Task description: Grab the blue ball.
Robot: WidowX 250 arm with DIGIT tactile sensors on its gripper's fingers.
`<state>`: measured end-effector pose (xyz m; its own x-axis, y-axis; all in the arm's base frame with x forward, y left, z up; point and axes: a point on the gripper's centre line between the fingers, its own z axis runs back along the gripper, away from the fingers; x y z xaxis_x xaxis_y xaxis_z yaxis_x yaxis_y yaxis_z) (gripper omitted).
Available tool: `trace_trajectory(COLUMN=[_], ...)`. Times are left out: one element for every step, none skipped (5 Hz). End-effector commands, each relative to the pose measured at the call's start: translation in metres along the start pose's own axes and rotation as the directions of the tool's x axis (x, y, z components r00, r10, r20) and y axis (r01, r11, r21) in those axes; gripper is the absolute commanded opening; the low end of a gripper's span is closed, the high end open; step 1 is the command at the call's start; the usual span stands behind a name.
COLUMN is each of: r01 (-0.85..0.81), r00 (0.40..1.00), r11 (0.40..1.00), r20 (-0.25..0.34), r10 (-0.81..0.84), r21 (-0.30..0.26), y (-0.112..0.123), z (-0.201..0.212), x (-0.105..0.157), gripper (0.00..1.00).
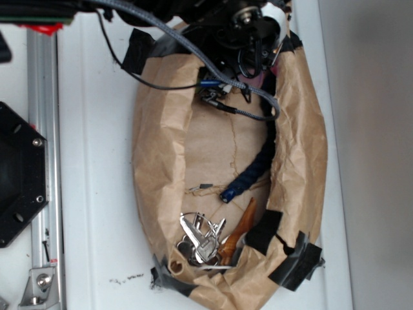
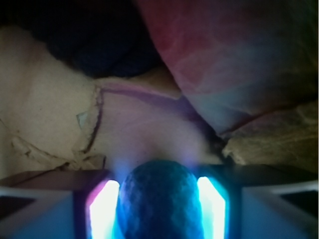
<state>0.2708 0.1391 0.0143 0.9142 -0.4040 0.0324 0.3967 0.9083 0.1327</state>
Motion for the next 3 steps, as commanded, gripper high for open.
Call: trace_trajectory(r01=[0.023,0.016,-0.067], r00=[1.000,1.000,0.997], r11=[0.997,0.987,0.987], r20=[0.004,0.014,0.046], r10=[-0.023,-0.018,0.061], r21=[0.074,0.159,0.147], y=[-0.001,-0.007,-0.031], z=[0.019,0.051,0.084], x=[-0.002,0.006,0.015], gripper=[0.00,0.00,0.00])
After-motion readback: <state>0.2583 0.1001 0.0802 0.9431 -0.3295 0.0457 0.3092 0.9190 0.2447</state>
